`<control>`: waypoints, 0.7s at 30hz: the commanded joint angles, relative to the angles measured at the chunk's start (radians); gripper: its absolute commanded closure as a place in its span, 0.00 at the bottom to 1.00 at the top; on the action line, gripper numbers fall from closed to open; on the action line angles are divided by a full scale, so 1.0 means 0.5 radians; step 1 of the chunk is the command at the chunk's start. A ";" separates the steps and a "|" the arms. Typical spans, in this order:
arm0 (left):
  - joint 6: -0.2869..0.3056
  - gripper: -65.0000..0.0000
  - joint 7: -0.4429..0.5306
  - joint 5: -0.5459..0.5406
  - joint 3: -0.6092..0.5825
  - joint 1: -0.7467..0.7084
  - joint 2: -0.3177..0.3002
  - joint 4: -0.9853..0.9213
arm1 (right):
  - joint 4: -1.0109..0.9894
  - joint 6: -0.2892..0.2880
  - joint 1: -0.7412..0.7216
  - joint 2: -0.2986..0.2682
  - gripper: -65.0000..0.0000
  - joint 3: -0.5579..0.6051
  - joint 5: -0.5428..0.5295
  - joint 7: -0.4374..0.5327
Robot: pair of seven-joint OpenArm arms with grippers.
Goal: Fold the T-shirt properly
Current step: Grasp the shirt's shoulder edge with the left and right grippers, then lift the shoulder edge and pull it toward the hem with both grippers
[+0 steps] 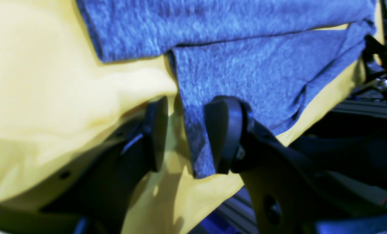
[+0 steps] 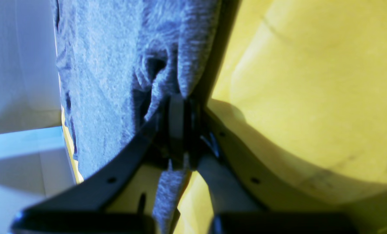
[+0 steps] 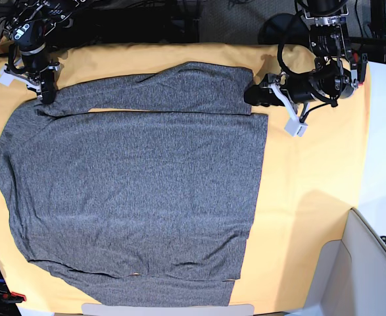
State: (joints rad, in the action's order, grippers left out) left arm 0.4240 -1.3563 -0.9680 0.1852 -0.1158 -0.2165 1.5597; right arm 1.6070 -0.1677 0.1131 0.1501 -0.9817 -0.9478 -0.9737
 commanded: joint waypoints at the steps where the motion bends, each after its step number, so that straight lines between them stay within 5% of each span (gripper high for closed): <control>1: -0.012 0.64 -0.020 0.090 0.002 0.006 -0.014 -0.049 | 0.010 0.012 0.005 -0.001 1.00 0.010 0.056 -0.064; 21: -0.006 0.65 -0.080 0.084 -0.136 -0.108 0.103 0.080 | 0.010 0.012 -0.001 -0.004 1.00 0.013 0.062 -0.067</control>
State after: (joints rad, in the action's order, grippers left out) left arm 0.4297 -1.3418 -0.9688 0.1246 -0.1631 -0.1612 1.5909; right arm 1.6070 -0.1677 0.1127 0.1501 -0.9817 -0.9447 -0.9749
